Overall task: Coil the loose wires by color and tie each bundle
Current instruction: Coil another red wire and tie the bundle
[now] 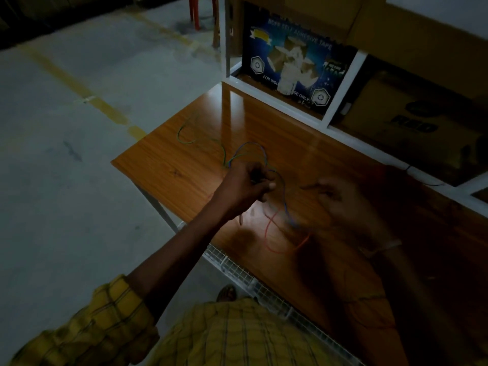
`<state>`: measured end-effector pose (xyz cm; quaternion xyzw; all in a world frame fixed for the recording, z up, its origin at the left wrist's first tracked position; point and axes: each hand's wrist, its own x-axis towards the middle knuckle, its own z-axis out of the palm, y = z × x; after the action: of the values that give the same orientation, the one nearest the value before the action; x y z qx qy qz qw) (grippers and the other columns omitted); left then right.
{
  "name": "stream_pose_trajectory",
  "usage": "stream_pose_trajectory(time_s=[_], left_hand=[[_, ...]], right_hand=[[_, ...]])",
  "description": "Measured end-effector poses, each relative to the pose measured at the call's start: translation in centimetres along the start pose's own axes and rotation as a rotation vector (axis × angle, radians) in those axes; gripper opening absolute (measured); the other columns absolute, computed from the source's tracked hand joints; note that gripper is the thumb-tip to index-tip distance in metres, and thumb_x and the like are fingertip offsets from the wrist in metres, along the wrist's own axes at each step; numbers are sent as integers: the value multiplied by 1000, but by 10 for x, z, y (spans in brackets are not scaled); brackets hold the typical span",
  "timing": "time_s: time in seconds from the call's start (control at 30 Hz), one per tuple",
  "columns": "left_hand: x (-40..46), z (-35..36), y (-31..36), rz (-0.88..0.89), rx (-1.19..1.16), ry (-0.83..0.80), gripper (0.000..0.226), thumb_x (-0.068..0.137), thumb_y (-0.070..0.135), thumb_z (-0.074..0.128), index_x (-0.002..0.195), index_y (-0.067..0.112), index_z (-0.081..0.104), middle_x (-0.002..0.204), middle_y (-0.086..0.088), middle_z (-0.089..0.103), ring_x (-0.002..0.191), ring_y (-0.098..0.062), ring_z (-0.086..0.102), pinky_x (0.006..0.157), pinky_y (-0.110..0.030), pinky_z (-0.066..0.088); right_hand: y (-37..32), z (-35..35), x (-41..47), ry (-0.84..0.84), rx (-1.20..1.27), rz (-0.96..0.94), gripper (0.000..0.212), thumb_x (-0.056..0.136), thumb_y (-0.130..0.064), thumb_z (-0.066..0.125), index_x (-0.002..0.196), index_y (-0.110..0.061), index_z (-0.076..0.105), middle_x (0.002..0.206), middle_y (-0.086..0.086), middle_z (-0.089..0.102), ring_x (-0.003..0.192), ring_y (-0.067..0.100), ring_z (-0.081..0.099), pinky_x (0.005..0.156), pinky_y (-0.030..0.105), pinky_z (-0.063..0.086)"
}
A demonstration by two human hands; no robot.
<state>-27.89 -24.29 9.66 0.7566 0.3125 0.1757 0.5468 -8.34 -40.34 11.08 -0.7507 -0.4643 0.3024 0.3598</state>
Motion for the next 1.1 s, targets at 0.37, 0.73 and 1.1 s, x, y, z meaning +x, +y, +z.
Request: stream_pose_trajectory(time_s=[0.37, 0.73, 1.1], left_hand=[[8, 58, 42, -23, -260, -179, 29, 93, 2, 78, 115, -12, 66, 92, -12, 70, 71, -7, 72, 67, -21, 58], [10, 83, 52, 165, -169, -417, 17, 109, 15, 59, 116, 2, 67, 97, -6, 76, 83, -18, 68, 74, -28, 54], [28, 81, 38, 300, 146, -418, 23, 112, 21, 51, 96, 30, 64, 99, -5, 75, 104, -17, 73, 96, -46, 56]], right_hand=[[18, -10, -52, 42, 546, 156, 12, 100, -17, 62, 98, -9, 71, 90, 13, 73, 86, 27, 70, 84, 53, 54], [-4, -100, -44, 452, 776, 139, 20, 103, -12, 54, 88, -7, 67, 64, -1, 51, 42, 5, 35, 36, 17, 29], [-19, -163, -18, 593, 1160, 3, 21, 106, -16, 46, 92, -8, 59, 60, -7, 48, 38, 2, 29, 35, 13, 21]])
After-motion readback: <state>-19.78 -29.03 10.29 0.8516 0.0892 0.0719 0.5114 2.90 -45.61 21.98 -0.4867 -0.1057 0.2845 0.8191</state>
